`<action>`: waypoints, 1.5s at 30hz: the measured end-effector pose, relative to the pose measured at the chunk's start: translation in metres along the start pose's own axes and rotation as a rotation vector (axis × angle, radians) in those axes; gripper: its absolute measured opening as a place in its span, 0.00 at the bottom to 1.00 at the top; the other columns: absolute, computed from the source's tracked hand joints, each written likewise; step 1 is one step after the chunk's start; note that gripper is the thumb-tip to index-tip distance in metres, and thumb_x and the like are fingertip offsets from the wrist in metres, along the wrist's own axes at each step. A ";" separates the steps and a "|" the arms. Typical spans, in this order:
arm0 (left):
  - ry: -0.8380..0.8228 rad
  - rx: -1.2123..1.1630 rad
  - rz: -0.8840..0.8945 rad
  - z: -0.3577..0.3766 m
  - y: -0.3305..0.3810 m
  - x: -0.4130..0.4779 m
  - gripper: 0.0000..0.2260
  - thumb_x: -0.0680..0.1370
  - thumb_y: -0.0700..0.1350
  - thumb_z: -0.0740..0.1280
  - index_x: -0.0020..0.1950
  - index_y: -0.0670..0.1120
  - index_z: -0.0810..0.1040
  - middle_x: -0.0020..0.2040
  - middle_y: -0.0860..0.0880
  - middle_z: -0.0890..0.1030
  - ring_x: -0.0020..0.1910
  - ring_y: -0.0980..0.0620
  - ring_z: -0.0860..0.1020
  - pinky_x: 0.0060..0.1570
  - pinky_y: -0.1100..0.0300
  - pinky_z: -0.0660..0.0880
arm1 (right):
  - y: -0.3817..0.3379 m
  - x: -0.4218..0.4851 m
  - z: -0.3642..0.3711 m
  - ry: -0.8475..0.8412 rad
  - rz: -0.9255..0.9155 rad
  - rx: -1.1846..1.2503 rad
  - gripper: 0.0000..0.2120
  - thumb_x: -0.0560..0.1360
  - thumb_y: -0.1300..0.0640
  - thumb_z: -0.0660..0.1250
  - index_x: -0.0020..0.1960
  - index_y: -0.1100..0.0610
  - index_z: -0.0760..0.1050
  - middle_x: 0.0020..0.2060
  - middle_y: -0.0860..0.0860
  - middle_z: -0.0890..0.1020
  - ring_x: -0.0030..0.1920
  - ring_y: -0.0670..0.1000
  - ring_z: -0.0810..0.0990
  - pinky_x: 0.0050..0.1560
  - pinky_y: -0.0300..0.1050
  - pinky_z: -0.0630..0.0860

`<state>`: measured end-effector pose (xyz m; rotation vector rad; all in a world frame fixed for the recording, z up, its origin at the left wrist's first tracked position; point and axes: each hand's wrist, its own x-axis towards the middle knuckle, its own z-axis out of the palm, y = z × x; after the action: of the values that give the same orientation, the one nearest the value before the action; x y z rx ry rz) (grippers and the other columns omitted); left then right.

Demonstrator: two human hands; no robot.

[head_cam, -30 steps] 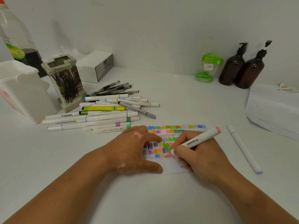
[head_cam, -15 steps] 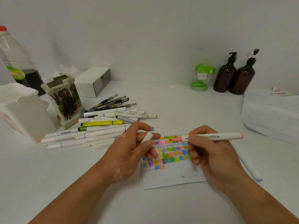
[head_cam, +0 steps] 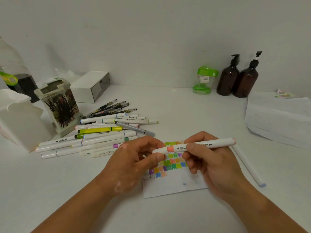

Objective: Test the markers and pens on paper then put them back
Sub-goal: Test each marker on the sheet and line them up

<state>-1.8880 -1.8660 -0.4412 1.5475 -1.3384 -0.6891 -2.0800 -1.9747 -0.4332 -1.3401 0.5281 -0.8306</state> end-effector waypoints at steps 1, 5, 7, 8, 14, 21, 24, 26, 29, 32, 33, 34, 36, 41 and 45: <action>0.009 0.012 0.014 0.001 0.000 0.000 0.10 0.71 0.58 0.69 0.52 0.63 0.80 0.45 0.55 0.85 0.42 0.53 0.83 0.43 0.57 0.82 | 0.001 -0.001 0.001 -0.014 -0.001 -0.025 0.06 0.67 0.54 0.74 0.41 0.56 0.83 0.32 0.60 0.82 0.29 0.52 0.78 0.27 0.41 0.74; 0.040 0.006 0.044 0.002 0.002 -0.002 0.11 0.71 0.57 0.69 0.52 0.58 0.83 0.41 0.54 0.85 0.39 0.53 0.84 0.42 0.57 0.82 | 0.000 -0.002 0.002 -0.024 0.031 -0.059 0.12 0.65 0.50 0.76 0.44 0.56 0.84 0.35 0.59 0.83 0.32 0.52 0.79 0.31 0.40 0.75; 0.056 -0.022 0.055 0.001 0.003 -0.002 0.11 0.71 0.55 0.71 0.52 0.57 0.83 0.41 0.53 0.86 0.40 0.53 0.84 0.42 0.57 0.82 | -0.002 -0.001 0.001 -0.028 0.051 -0.048 0.13 0.65 0.49 0.76 0.45 0.57 0.85 0.36 0.59 0.84 0.34 0.52 0.80 0.32 0.39 0.76; 0.061 -0.033 0.062 0.002 0.003 -0.002 0.11 0.70 0.54 0.71 0.51 0.57 0.83 0.41 0.53 0.86 0.40 0.53 0.84 0.42 0.57 0.82 | -0.002 -0.002 0.001 -0.030 0.059 -0.035 0.13 0.65 0.50 0.76 0.45 0.57 0.85 0.36 0.59 0.84 0.34 0.52 0.80 0.32 0.39 0.76; 0.066 -0.026 0.118 0.003 0.003 -0.002 0.10 0.73 0.55 0.70 0.53 0.60 0.82 0.41 0.54 0.85 0.40 0.53 0.84 0.40 0.62 0.81 | -0.005 -0.003 0.003 -0.049 0.056 0.007 0.05 0.70 0.56 0.74 0.44 0.57 0.85 0.35 0.59 0.83 0.34 0.52 0.81 0.33 0.40 0.78; 0.130 0.059 0.087 -0.015 0.000 0.004 0.10 0.73 0.54 0.68 0.53 0.59 0.83 0.47 0.61 0.83 0.48 0.59 0.83 0.42 0.66 0.80 | -0.031 0.000 -0.020 -0.245 0.208 0.163 0.33 0.63 0.36 0.78 0.54 0.62 0.85 0.46 0.66 0.84 0.39 0.55 0.81 0.33 0.45 0.79; 0.073 0.124 0.106 -0.014 -0.001 0.002 0.08 0.76 0.48 0.70 0.53 0.59 0.83 0.46 0.62 0.83 0.46 0.59 0.83 0.42 0.70 0.77 | -0.033 -0.002 -0.021 -0.271 0.247 -0.122 0.19 0.63 0.42 0.77 0.44 0.57 0.85 0.40 0.63 0.85 0.35 0.53 0.79 0.31 0.40 0.75; 0.031 0.196 0.119 -0.009 -0.002 0.000 0.11 0.77 0.45 0.71 0.54 0.61 0.82 0.46 0.62 0.82 0.47 0.61 0.82 0.43 0.72 0.76 | -0.029 -0.005 -0.014 -0.302 0.236 -0.424 0.11 0.66 0.46 0.76 0.43 0.52 0.83 0.34 0.57 0.85 0.34 0.50 0.80 0.35 0.34 0.72; 0.041 0.211 0.122 -0.007 -0.005 0.001 0.15 0.75 0.45 0.74 0.58 0.61 0.80 0.46 0.60 0.82 0.47 0.58 0.82 0.46 0.71 0.77 | -0.028 -0.008 -0.010 -0.331 0.209 -0.667 0.09 0.66 0.48 0.75 0.46 0.46 0.84 0.31 0.48 0.84 0.31 0.43 0.81 0.35 0.28 0.70; 0.129 0.248 0.117 -0.014 -0.008 0.004 0.13 0.73 0.48 0.75 0.55 0.58 0.80 0.43 0.60 0.83 0.46 0.59 0.82 0.46 0.70 0.78 | -0.026 0.000 -0.028 -0.026 0.057 -0.974 0.05 0.66 0.49 0.78 0.40 0.44 0.84 0.31 0.40 0.82 0.27 0.40 0.76 0.31 0.30 0.69; 0.171 0.311 0.121 -0.018 -0.009 0.005 0.11 0.73 0.49 0.75 0.53 0.58 0.81 0.42 0.60 0.83 0.46 0.60 0.81 0.46 0.70 0.78 | -0.026 0.004 -0.038 0.112 0.025 -1.084 0.04 0.66 0.49 0.78 0.39 0.44 0.84 0.31 0.39 0.82 0.30 0.40 0.77 0.31 0.31 0.70; 0.207 0.376 0.127 -0.021 -0.010 0.006 0.09 0.73 0.49 0.75 0.51 0.57 0.82 0.41 0.60 0.82 0.45 0.61 0.80 0.46 0.71 0.78 | -0.026 0.006 -0.048 0.224 0.030 -1.165 0.04 0.66 0.50 0.78 0.39 0.43 0.83 0.31 0.39 0.82 0.33 0.40 0.78 0.30 0.32 0.69; 0.248 0.466 0.136 -0.027 -0.012 0.007 0.07 0.73 0.50 0.75 0.49 0.57 0.83 0.42 0.61 0.81 0.46 0.64 0.79 0.46 0.72 0.77 | -0.026 0.011 -0.067 0.355 0.107 -1.225 0.04 0.67 0.50 0.77 0.40 0.44 0.82 0.31 0.42 0.82 0.34 0.42 0.79 0.32 0.38 0.71; 0.260 0.559 0.116 -0.033 -0.015 0.007 0.07 0.72 0.48 0.76 0.48 0.56 0.84 0.41 0.63 0.81 0.41 0.63 0.80 0.40 0.73 0.76 | -0.020 0.015 -0.092 0.514 0.225 -1.293 0.04 0.68 0.47 0.74 0.37 0.45 0.81 0.33 0.41 0.82 0.34 0.43 0.79 0.33 0.40 0.75; 0.319 0.618 0.143 -0.039 -0.014 -0.001 0.08 0.70 0.46 0.78 0.46 0.55 0.84 0.38 0.60 0.81 0.37 0.61 0.80 0.38 0.72 0.72 | -0.015 0.017 -0.092 0.549 0.247 -1.312 0.08 0.68 0.45 0.75 0.36 0.46 0.79 0.31 0.40 0.81 0.26 0.41 0.78 0.27 0.36 0.67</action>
<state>-1.8480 -1.8542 -0.4380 1.9140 -1.4667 0.0857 -2.1425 -2.0457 -0.4328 -2.1270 1.8421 -0.6084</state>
